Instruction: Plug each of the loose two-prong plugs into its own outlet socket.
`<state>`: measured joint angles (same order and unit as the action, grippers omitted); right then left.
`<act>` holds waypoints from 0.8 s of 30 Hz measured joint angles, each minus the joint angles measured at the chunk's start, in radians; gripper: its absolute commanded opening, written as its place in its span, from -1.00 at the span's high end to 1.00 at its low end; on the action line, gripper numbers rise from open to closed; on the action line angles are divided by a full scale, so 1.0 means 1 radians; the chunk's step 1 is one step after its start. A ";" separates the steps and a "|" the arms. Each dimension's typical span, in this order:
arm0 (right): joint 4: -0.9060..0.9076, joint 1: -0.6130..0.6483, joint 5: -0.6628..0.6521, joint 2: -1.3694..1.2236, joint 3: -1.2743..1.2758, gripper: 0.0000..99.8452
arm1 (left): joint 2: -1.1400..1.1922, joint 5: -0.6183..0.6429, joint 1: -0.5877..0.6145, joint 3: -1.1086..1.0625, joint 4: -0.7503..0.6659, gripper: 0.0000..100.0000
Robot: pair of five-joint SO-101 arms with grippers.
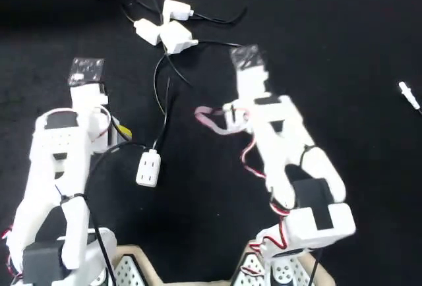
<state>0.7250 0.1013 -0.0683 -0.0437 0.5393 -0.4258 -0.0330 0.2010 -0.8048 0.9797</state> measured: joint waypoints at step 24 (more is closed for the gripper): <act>0.560 -0.680 -0.818 -0.598 -1.249 0.33 | 0.000 0.187 -0.002 -0.292 -0.419 0.42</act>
<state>1.2850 -0.5785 -0.8861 -0.6421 -0.7096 -0.4258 0.1542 0.1995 -1.0963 0.5608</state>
